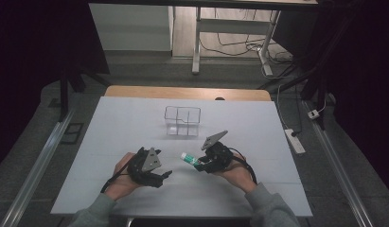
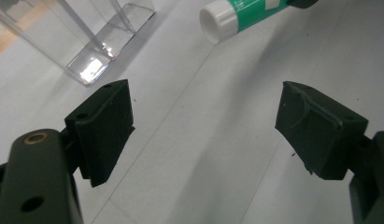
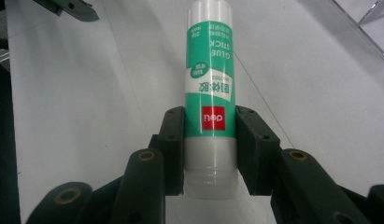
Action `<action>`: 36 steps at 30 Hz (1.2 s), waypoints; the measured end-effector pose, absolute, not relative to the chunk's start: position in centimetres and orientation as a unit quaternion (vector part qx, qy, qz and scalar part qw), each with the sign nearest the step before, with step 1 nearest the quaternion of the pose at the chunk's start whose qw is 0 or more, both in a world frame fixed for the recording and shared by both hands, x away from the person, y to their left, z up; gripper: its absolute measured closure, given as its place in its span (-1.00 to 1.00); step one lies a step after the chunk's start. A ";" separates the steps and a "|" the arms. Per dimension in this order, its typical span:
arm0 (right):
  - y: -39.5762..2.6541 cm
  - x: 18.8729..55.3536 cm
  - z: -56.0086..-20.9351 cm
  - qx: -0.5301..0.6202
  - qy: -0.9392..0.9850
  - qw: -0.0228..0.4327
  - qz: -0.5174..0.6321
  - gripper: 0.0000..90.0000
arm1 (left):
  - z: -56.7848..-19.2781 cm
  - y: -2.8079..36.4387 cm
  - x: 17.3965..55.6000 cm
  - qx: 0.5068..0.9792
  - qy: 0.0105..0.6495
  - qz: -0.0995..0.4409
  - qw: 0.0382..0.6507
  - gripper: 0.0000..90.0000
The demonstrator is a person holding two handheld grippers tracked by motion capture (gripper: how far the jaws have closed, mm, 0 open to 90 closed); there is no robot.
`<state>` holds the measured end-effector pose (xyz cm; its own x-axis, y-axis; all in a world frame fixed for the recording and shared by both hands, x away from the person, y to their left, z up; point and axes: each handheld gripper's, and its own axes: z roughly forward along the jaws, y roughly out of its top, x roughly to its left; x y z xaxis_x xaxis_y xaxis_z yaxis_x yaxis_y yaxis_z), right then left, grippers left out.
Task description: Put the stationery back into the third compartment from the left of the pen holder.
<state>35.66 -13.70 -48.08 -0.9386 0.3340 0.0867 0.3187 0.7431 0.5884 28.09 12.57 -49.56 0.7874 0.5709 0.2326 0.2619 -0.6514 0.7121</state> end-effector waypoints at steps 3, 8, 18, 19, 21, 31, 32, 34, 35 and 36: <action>-13.6 35.6 -48.1 0.175 0.933 0.004 0.315 0.44 | -49.5 12.1 28.3 0.883 0.231 0.224 0.341 -0.59; -13.7 35.7 -48.1 0.173 0.935 0.001 0.311 0.44 | -49.4 11.5 28.6 0.889 0.221 0.220 0.336 -0.59; -13.1 35.5 -48.4 0.161 0.940 0.000 0.302 0.44 | -49.4 10.2 29.0 0.899 0.195 0.217 0.327 -0.59; -13.0 35.5 -48.4 0.161 0.939 -0.001 0.303 0.44 | -49.4 10.1 29.1 0.900 0.192 0.217 0.324 -0.58; -12.9 35.5 -48.4 0.160 0.940 -0.003 0.302 0.44 | -49.5 9.8 29.2 0.903 0.186 0.217 0.321 -0.55; -11.9 35.2 -48.8 0.143 0.945 -0.017 0.293 0.44 | -49.9 8.2 29.3 0.918 0.134 0.223 0.299 -0.41; -11.8 35.2 -48.8 0.140 0.945 -0.018 0.295 0.44 | -49.9 8.0 29.3 0.920 0.129 0.226 0.294 -0.40; -11.7 35.1 -48.8 0.139 0.945 -0.021 0.294 0.44 | -50.1 7.7 29.4 0.923 0.122 0.227 0.287 -0.36; -11.6 35.1 -48.9 0.136 0.945 -0.022 0.295 0.44 | -50.2 7.6 29.4 0.924 0.115 0.225 0.286 -0.32; -11.5 35.1 -48.9 0.135 0.946 -0.025 0.295 0.44 | -50.3 7.5 29.3 0.925 0.111 0.225 0.283 -0.30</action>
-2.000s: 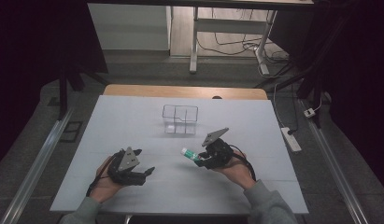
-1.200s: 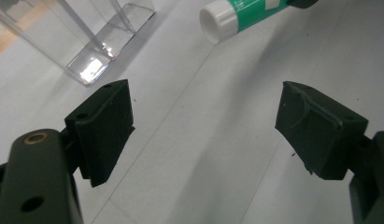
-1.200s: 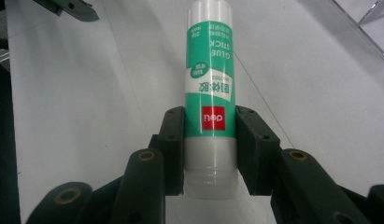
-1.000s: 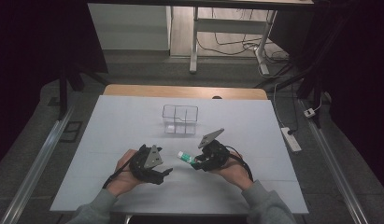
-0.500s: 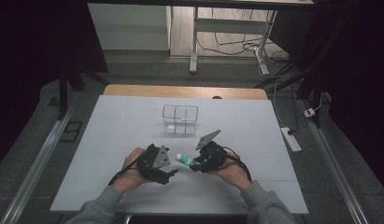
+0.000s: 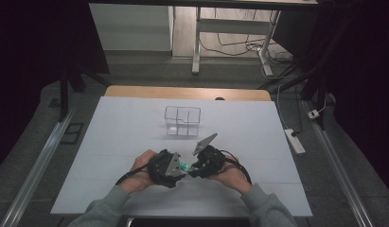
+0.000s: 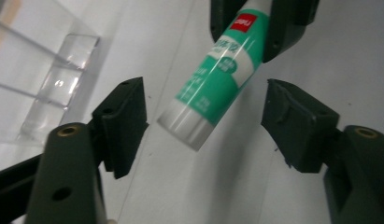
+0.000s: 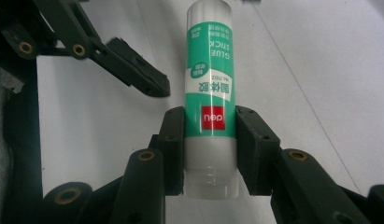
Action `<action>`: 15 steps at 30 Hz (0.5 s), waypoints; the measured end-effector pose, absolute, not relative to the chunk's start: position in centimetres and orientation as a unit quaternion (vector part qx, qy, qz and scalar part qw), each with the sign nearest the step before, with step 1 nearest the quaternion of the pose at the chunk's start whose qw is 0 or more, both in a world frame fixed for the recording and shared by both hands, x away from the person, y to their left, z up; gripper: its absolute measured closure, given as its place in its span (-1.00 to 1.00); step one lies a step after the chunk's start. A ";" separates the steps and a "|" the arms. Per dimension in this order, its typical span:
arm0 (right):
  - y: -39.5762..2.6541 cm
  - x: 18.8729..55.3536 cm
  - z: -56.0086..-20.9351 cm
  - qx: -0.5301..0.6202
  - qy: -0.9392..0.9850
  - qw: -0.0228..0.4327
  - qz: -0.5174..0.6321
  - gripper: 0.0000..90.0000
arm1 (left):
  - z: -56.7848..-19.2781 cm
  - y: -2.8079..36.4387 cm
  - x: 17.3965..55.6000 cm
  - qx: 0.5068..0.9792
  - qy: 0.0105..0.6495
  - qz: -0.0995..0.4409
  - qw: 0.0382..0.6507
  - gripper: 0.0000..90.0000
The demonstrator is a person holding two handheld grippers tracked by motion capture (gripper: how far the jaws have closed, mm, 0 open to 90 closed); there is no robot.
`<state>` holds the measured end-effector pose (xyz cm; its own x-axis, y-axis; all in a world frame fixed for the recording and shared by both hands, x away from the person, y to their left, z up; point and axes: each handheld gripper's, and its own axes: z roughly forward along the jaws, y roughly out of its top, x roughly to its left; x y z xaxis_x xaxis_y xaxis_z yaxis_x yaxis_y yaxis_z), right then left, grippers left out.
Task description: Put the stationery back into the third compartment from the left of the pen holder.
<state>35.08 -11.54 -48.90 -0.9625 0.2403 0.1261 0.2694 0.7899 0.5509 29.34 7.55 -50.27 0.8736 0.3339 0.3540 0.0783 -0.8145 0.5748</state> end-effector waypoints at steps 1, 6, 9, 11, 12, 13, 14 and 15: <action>-11.5 35.1 -48.9 -0.134 -0.946 0.027 -0.295 0.44 | -50.3 7.5 29.3 0.926 0.108 0.228 0.280 -0.27; -11.4 34.9 -48.8 -0.127 -0.946 0.034 -0.295 0.44 | -50.6 7.3 29.1 0.931 0.087 0.244 0.258 0.01; -11.4 34.9 -48.7 -0.125 -0.947 0.036 -0.295 0.43 | -50.9 7.3 29.1 0.936 0.072 0.248 0.238 0.15; -11.4 34.8 -48.6 -0.132 -0.946 0.040 -0.292 0.43 | -51.0 7.3 29.1 0.939 0.067 0.246 0.231 0.21; -11.4 34.8 -48.6 -0.132 -0.946 0.041 -0.294 0.43 | -51.1 7.3 29.1 0.940 0.065 0.243 0.230 0.23; -11.4 34.9 -48.6 -0.128 -0.945 0.041 -0.298 0.43 | -51.1 7.3 29.1 0.942 0.060 0.242 0.226 0.26; -11.5 34.9 -48.6 -0.128 -0.944 0.042 -0.301 0.43 | -51.2 7.3 29.0 0.943 0.060 0.238 0.226 0.29; -11.5 34.9 -48.5 -0.127 -0.943 0.042 -0.304 0.43 | -51.2 7.4 29.0 0.943 0.056 0.239 0.226 0.31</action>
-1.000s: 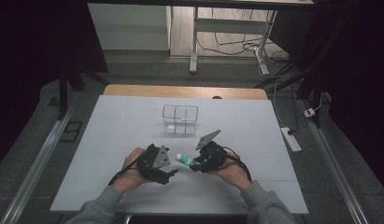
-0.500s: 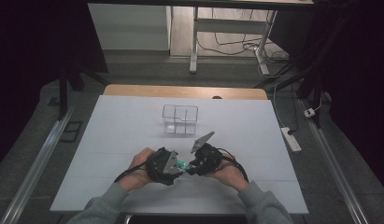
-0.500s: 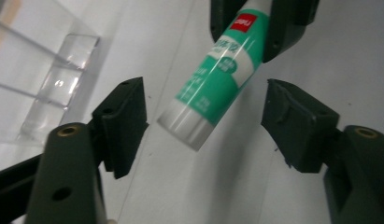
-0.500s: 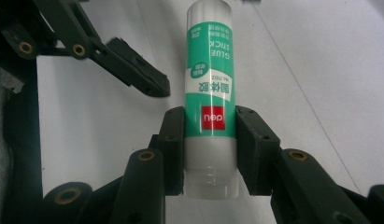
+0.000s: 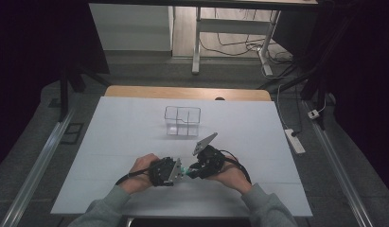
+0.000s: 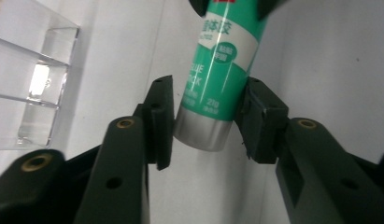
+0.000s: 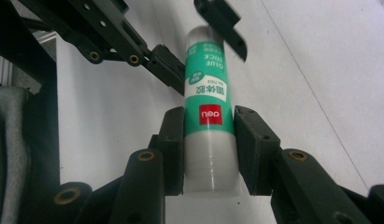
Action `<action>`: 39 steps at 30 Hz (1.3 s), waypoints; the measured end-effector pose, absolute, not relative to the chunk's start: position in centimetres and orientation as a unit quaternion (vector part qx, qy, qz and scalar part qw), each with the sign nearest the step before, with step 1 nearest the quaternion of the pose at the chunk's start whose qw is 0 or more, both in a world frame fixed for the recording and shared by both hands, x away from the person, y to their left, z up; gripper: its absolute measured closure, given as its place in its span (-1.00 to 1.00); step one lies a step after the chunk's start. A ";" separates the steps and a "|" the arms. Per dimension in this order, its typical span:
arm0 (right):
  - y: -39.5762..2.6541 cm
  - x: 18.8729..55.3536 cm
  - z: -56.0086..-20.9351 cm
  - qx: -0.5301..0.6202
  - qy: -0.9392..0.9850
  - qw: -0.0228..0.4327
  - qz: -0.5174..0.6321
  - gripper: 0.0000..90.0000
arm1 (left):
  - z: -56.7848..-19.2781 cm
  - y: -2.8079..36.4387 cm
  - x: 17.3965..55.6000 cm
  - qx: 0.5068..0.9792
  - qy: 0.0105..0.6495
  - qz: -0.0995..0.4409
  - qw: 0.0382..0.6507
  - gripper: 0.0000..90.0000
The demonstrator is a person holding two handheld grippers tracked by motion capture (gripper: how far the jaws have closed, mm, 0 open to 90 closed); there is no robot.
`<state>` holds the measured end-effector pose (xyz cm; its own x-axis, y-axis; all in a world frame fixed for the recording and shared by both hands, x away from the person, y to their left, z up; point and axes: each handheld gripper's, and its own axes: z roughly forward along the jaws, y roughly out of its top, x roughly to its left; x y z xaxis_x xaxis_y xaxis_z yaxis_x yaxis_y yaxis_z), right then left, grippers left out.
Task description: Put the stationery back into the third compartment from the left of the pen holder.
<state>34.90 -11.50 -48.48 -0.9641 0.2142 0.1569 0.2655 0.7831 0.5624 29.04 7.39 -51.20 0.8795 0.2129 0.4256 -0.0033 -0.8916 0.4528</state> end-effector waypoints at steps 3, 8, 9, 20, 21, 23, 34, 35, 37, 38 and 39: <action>-11.7 34.9 -48.2 -0.129 -0.938 0.043 -0.320 0.41 | -51.2 7.5 28.9 0.945 0.049 0.232 0.226 0.40; -12.0 34.8 -47.6 -0.140 -0.926 0.033 -0.349 0.36 | -51.2 7.5 28.8 0.939 0.067 0.225 0.249 0.45; -12.1 34.9 -47.6 -0.134 -0.925 0.025 -0.354 0.34 | -51.2 7.7 28.9 0.939 0.071 0.222 0.254 0.45; -13.9 34.9 -46.3 -0.176 -0.880 -0.054 -0.437 -0.04 | -50.9 8.9 29.5 0.925 0.130 0.224 0.280 0.45; -14.1 35.0 -46.3 -0.178 -0.876 -0.060 -0.444 -0.05 | -50.9 9.1 29.6 0.922 0.137 0.223 0.285 0.45; -14.4 35.0 -46.2 -0.184 -0.868 -0.065 -0.457 -0.07 | -50.7 9.5 29.8 0.918 0.149 0.220 0.296 0.45; -15.4 35.4 -46.1 -0.204 -0.848 -0.089 -0.482 -0.17 | -50.3 11.1 30.3 0.888 0.213 0.205 0.352 0.45; -15.4 35.4 -46.2 -0.204 -0.848 -0.090 -0.481 -0.18 | -50.3 11.2 30.4 0.885 0.217 0.203 0.358 0.45; -15.5 35.4 -46.3 -0.207 -0.844 -0.089 -0.487 -0.18 | -50.2 11.4 30.5 0.881 0.223 0.200 0.367 0.45; -15.5 35.4 -46.3 -0.207 -0.842 -0.089 -0.490 -0.19 | -50.2 11.4 30.5 0.878 0.226 0.199 0.372 0.45; -15.6 35.4 -46.3 -0.207 -0.843 -0.090 -0.489 -0.20 | -50.2 11.5 30.5 0.875 0.230 0.199 0.377 0.45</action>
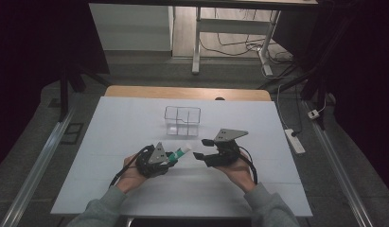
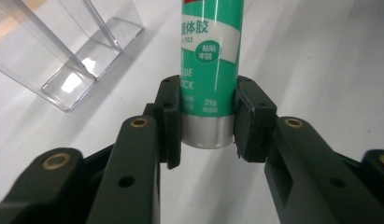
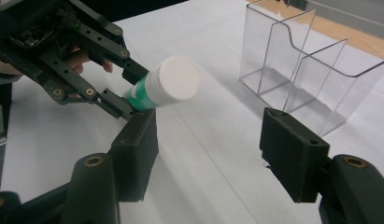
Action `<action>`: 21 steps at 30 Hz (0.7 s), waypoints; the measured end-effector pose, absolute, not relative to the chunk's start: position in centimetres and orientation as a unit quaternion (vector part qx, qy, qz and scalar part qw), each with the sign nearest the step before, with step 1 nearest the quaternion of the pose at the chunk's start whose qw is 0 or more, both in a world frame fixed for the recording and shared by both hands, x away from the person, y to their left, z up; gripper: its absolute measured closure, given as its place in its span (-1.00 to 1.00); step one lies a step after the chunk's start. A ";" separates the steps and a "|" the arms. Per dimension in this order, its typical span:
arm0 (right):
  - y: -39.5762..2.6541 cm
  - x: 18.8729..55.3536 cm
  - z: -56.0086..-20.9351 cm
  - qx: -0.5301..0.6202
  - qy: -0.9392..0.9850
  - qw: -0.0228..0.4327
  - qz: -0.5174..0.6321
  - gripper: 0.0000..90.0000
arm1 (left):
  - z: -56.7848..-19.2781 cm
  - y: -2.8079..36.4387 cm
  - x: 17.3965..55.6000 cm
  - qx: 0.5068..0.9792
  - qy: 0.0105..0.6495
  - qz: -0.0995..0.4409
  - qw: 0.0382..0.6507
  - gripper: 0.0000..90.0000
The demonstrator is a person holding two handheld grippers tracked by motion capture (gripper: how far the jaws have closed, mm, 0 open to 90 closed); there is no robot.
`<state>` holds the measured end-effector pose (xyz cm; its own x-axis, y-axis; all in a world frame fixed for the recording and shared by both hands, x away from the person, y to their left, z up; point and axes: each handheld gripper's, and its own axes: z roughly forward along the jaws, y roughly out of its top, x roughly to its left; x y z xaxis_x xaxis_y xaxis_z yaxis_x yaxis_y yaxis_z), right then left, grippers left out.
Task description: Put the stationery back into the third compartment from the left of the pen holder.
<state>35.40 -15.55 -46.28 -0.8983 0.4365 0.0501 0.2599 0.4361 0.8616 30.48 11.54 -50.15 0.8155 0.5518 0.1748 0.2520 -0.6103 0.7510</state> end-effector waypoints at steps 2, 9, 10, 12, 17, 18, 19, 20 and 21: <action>-15.6 35.4 -46.2 0.206 0.839 0.092 0.494 -0.22 | -50.1 11.7 30.5 0.868 0.238 0.192 0.392 0.45; -15.4 35.2 -46.4 0.206 0.836 0.093 0.499 -0.27 | -50.1 11.8 30.6 0.860 0.250 0.186 0.405 0.45; -15.3 35.2 -46.4 0.206 0.836 0.091 0.500 -0.27 | -50.2 11.7 30.5 0.859 0.250 0.185 0.406 0.45; -15.2 35.2 -46.5 0.207 0.835 0.088 0.502 -0.28 | -50.2 11.5 30.4 0.861 0.247 0.187 0.405 0.45; -14.7 35.2 -47.0 0.211 0.836 0.077 0.500 -0.33 | -50.2 11.2 30.2 0.858 0.245 0.187 0.410 0.45; -14.6 35.1 -47.1 0.212 0.837 0.077 0.499 -0.33 | -50.2 11.1 30.2 0.858 0.246 0.187 0.410 0.45; -14.5 35.1 -47.2 0.211 0.836 0.075 0.502 -0.33 | -50.3 11.1 30.2 0.858 0.247 0.185 0.411 0.45; -14.4 35.1 -47.2 0.211 0.835 0.072 0.502 -0.33 | -50.3 11.1 30.2 0.857 0.248 0.183 0.412 0.45; -14.3 35.1 -47.3 0.212 0.833 0.068 0.506 -0.33 | -50.3 11.0 30.1 0.858 0.247 0.184 0.411 0.45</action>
<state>35.11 -14.33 -47.31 -0.9005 0.4227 0.1019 0.2851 0.3968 0.8725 30.10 10.98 -50.32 0.8102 0.5752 0.1131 0.2727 -0.5406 0.7958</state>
